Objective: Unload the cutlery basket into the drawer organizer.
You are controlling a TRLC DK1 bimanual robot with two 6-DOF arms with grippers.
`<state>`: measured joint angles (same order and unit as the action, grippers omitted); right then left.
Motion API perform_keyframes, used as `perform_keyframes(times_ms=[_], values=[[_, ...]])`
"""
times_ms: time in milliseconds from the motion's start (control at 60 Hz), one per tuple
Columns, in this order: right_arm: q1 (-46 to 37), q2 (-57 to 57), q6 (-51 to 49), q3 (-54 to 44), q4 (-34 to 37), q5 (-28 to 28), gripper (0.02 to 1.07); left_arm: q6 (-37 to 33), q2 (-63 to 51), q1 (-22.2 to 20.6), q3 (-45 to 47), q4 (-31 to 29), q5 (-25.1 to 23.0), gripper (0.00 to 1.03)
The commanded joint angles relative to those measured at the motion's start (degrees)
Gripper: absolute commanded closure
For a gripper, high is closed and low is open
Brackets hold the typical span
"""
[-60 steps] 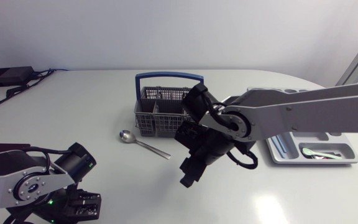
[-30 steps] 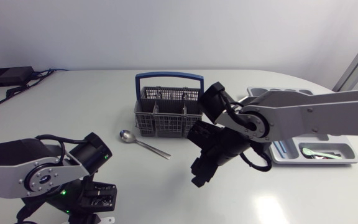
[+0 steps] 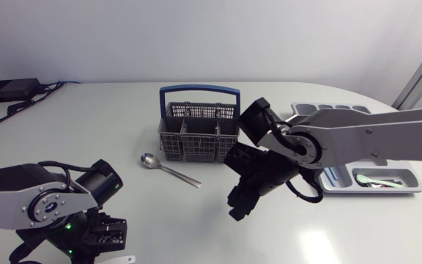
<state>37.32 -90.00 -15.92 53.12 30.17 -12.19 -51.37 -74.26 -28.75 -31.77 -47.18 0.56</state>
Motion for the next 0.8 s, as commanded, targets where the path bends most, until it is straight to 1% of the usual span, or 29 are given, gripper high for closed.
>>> perform_keyframes(times_ms=[0,33,100,117,167,183,200,217,300,333,367,417,550,783], values=[[-0.3,0.8,-0.7,-1.5,0.0,-0.1,0.56,0.0,-1.2,0.5,2.4,0.8,0.7,0.30],[-0.3,0.9,-0.7,-1.5,0.0,-0.1,0.56,0.0,-1.4,0.5,2.6,1.4,0.7,0.40],[-0.3,0.9,-0.7,-1.5,0.1,-0.1,0.56,-0.2,-1.6,0.5,2.8,2.4,0.7,0.51],[-0.3,0.9,-0.7,-1.5,0.1,-0.1,0.56,-0.2,-1.7,0.5,2.8,2.5,0.7,0.52],[-0.3,0.9,-0.7,-1.5,0.2,-0.1,0.56,-0.2,-1.9,0.3,2.8,3.1,0.7,0.61],[-0.3,1.0,-0.6,-1.5,0.3,-0.1,0.56,-0.2,-1.9,0.2,2.9,3.6,0.7,0.67],[-0.3,1.0,-0.6,-1.5,0.3,-0.1,0.56,-0.2,-1.9,0.2,2.9,3.8,0.7,0.68],[-0.3,1.1,-0.6,-1.5,0.4,-0.1,0.56,-0.2,-2.0,0.1,2.9,4.3,0.7,0.73],[-0.3,1.2,-0.6,-1.5,0.5,-0.1,0.56,-0.2,-3.3,0.0,3.4,5.5,0.7,0.74],[-0.3,1.2,-0.5,-1.5,0.5,-0.1,0.56,-0.2,-3.7,0.0,3.6,5.7,0.7,0.78],[-0.3,1.2,-0.5,-1.6,0.5,-0.1,0.56,-0.2,-3.9,-0.1,3.7,5.9,0.7,0.79],[-0.3,1.2,-0.6,-1.6,0.5,-0.1,0.56,-0.7,-4.0,-0.2,4.0,5.8,0.7,0.84],[-0.3,1.1,-0.6,-1.6,0.4,-0.1,0.56,-0.7,-3.2,-0.1,3.5,5.5,0.7,0.85],[-0.1,1.8,-0.2,-1.7,0.6,-0.4,0.56,-1.3,1.7,-0.4,-1.0,2.3,0.7,0.85]])
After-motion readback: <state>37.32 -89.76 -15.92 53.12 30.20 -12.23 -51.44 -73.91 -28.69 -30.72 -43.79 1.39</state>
